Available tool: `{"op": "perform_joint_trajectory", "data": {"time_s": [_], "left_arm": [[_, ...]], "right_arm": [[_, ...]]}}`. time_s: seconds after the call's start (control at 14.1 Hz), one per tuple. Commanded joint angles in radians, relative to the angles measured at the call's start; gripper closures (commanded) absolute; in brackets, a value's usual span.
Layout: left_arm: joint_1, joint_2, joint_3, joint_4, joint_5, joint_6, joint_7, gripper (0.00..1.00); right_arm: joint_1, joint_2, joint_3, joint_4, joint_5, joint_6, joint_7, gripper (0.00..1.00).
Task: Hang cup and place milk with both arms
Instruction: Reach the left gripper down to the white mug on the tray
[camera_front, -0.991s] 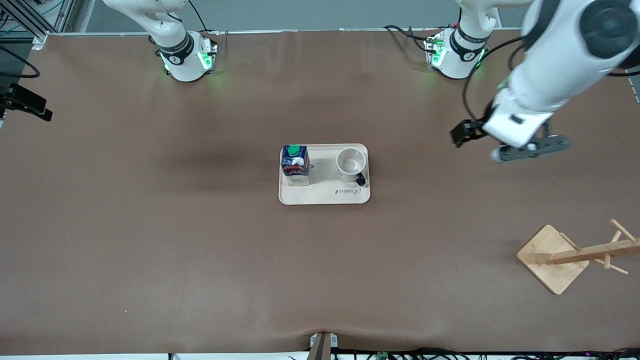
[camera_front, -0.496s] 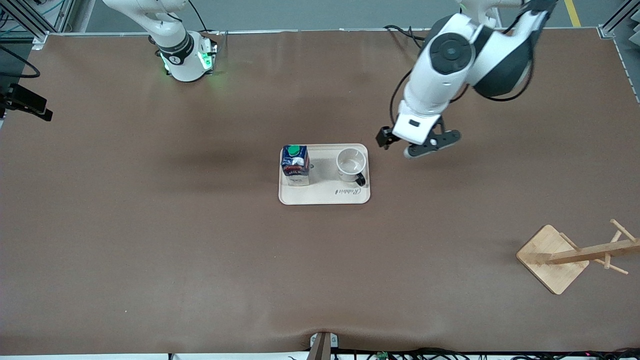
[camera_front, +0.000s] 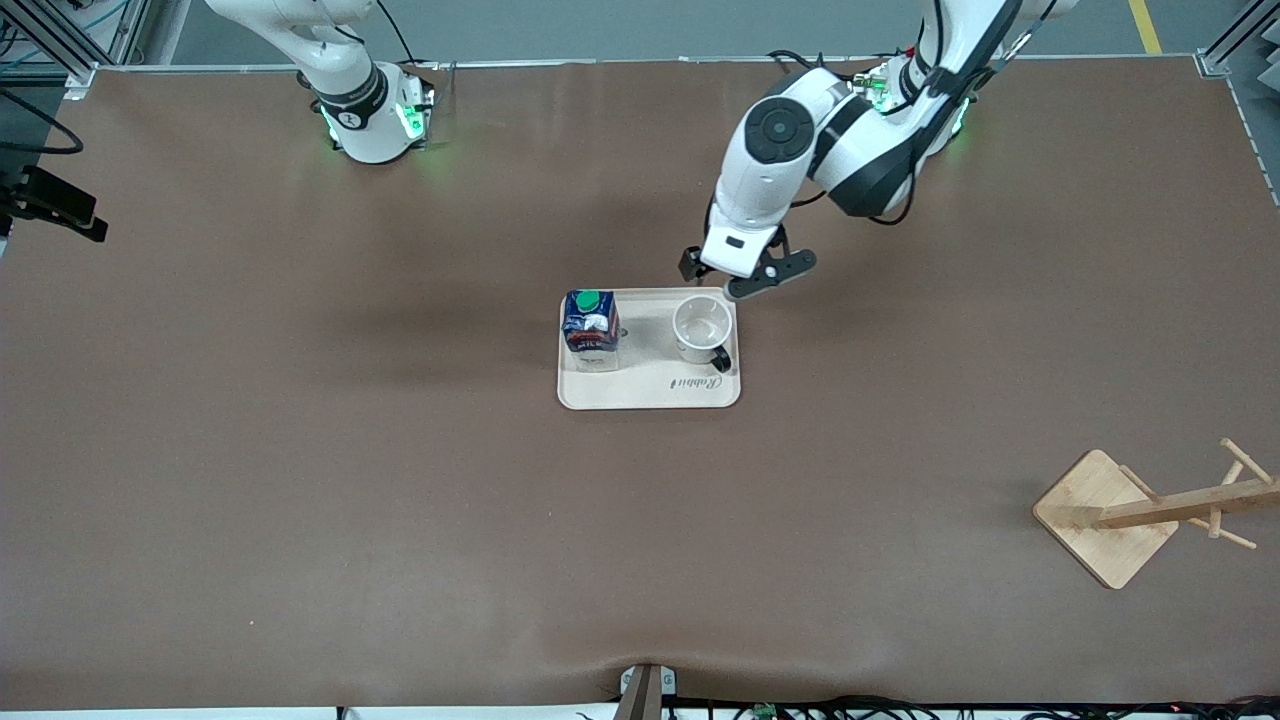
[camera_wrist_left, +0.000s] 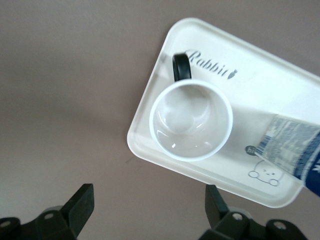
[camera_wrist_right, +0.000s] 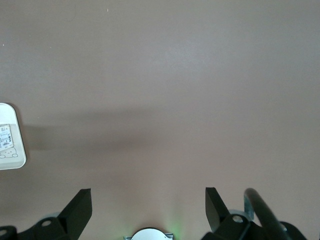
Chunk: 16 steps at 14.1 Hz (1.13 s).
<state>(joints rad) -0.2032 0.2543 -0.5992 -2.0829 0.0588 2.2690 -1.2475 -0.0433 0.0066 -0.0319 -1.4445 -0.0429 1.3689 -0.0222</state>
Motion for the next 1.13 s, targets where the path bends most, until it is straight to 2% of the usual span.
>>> {"op": "perform_joint_trajectory", "data": {"time_s": [0.0, 0.14, 0.21, 0.35, 0.5, 0.57, 0.64, 0.92, 1.06], "left_arm": [[0.005, 0.08, 0.001, 0.012, 0.08, 0.074, -0.091, 0.1], [0.007, 0.129, 0.001, 0.029, 0.146, 0.121, -0.162, 0.11], [0.007, 0.153, 0.002, 0.044, 0.166, 0.125, -0.197, 0.14], [0.013, 0.189, 0.006, 0.053, 0.22, 0.126, -0.234, 0.28], [0.019, 0.22, 0.007, 0.057, 0.254, 0.127, -0.256, 0.32], [0.018, 0.224, 0.009, 0.057, 0.262, 0.13, -0.269, 0.39], [0.021, 0.232, 0.009, 0.057, 0.268, 0.138, -0.279, 0.55], [0.018, 0.261, 0.03, 0.084, 0.268, 0.155, -0.285, 1.0], [0.016, 0.267, 0.041, 0.104, 0.283, 0.155, -0.285, 1.0]], "right_arm": [[-0.001, -0.002, -0.005, 0.013, 0.014, -0.008, -0.005, 0.0], [0.0, -0.004, -0.005, 0.013, 0.012, -0.008, -0.005, 0.0], [0.002, -0.004, -0.005, 0.015, 0.012, -0.008, -0.005, 0.0], [0.002, -0.004, -0.005, 0.015, 0.011, -0.008, -0.005, 0.0], [0.002, -0.004, -0.005, 0.015, 0.011, -0.01, -0.005, 0.0], [0.002, -0.004, -0.003, 0.015, 0.011, -0.01, -0.004, 0.0], [0.002, -0.004, -0.005, 0.015, 0.011, -0.01, -0.004, 0.0], [0.002, -0.004, -0.005, 0.015, 0.012, -0.007, -0.004, 0.0], [0.003, -0.002, -0.005, 0.015, 0.011, -0.007, -0.004, 0.0]]}}
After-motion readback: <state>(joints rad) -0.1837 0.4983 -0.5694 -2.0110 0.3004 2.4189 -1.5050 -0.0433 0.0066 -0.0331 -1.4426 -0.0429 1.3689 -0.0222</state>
